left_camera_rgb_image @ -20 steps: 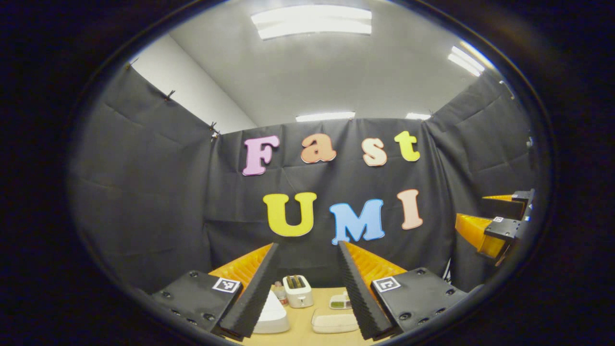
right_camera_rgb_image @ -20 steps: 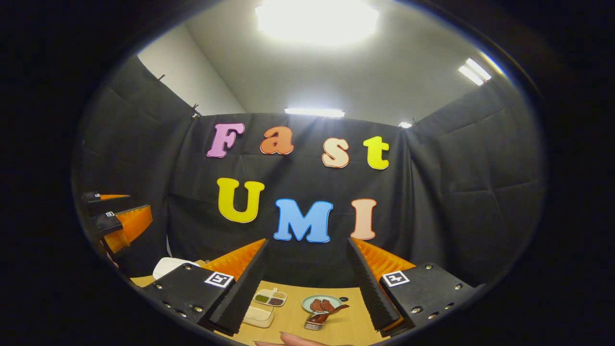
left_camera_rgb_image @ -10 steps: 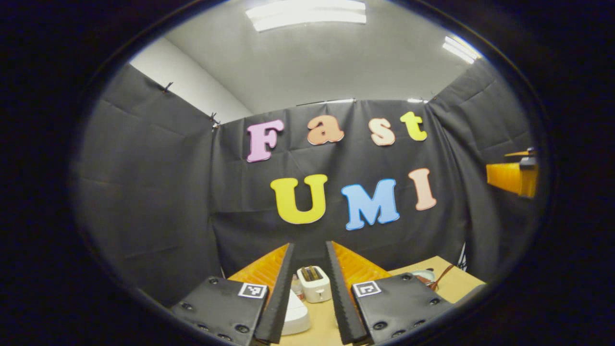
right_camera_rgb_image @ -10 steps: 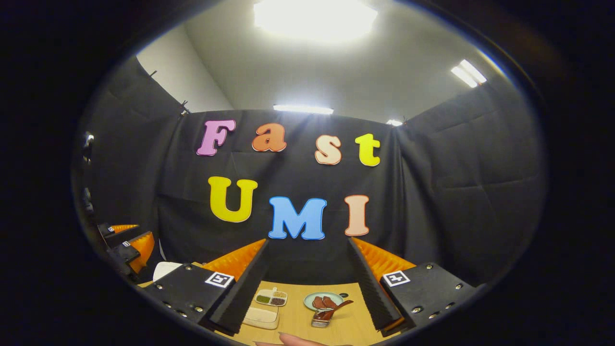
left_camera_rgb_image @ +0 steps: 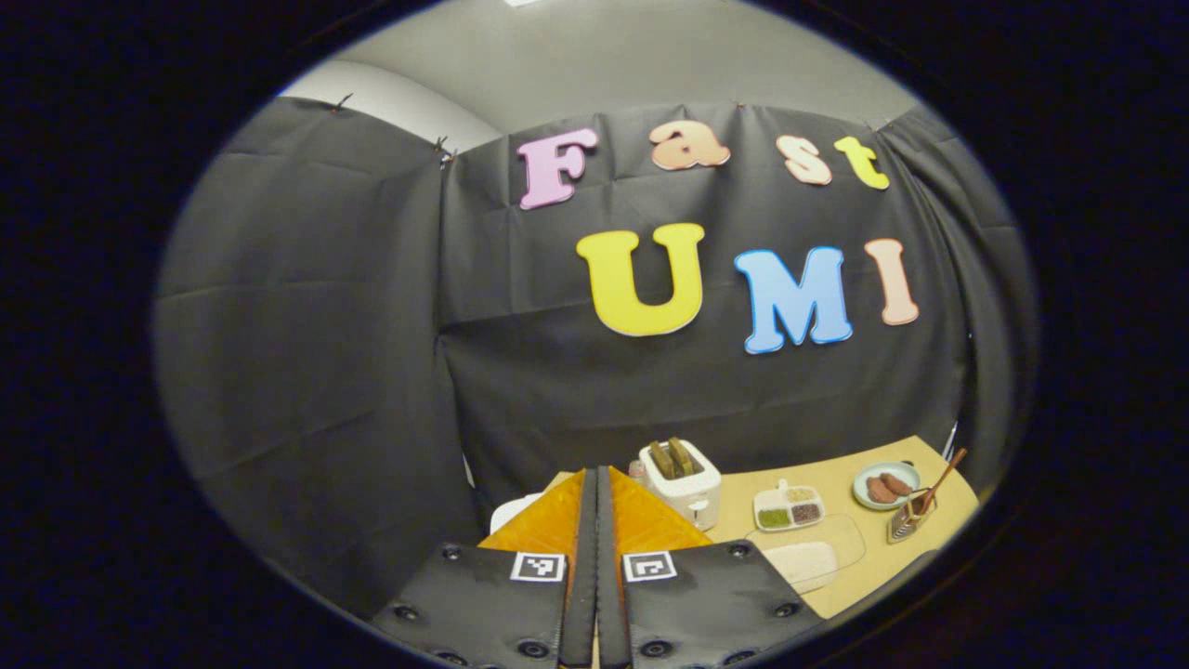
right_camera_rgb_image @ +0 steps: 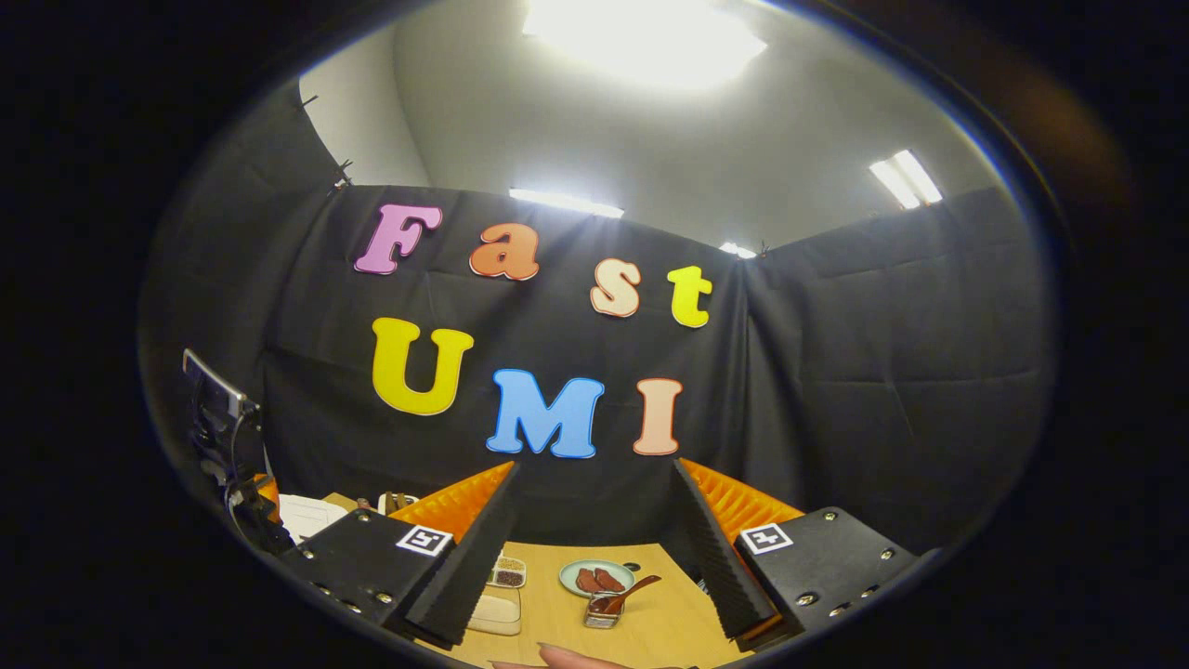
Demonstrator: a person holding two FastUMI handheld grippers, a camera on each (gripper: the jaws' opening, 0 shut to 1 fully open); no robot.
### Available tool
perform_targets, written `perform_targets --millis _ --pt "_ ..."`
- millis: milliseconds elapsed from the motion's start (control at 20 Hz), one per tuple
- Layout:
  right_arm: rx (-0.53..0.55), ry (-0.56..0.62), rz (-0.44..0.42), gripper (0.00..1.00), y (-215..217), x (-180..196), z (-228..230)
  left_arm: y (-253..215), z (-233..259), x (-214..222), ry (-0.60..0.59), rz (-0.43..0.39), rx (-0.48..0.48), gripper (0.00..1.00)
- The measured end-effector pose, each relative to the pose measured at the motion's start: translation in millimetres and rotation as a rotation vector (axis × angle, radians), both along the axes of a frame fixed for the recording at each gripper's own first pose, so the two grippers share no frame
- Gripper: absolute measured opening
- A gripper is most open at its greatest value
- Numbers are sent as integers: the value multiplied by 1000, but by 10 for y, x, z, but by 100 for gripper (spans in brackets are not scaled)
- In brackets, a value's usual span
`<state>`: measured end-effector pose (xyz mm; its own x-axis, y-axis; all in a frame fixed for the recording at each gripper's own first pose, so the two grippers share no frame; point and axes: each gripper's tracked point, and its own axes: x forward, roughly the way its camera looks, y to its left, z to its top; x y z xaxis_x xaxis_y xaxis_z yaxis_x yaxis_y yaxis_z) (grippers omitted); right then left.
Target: Close the left gripper, press the button to open the rice cooker; take a wooden spoon from the chopstick holder with the right hand, scoop a spoonful of rice and pour it into the rice cooker, then put the wooden spoon back into the chopstick holder.
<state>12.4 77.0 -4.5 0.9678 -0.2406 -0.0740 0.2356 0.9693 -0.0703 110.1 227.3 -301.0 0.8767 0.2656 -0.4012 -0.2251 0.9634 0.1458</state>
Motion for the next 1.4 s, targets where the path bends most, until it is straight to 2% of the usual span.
perform_targets --millis 150,300,450,650,750,950,1100,1150,1400 --pt "-39 35 -5 96 44 26 -85 156 -682 134 97 38 -39 9" --pt "-74 69 -15 97 38 32 -174 306 -1245 191 222 91 -16 10" --pt "-78 105 -14 97 49 52 -284 339 -1687 259 340 108 -3 9" --pt "-68 119 -8 97 61 83 -311 413 -2020 249 432 135 -29 9" --pt "-58 119 -10 97 50 77 -315 359 -2276 179 510 140 -96 9" --pt "-60 124 -26 97 -43 -6 -377 396 -2326 200 553 157 -108 10" --pt "-47 128 -38 97 -122 -89 -395 384 -2222 232 536 177 -136 9" --pt "-44 125 -43 97 -149 -121 -386 402 -2108 273 480 176 -136 7" --pt "16 132 -33 97 -135 -152 -446 458 -1336 532 244 131 12 12"
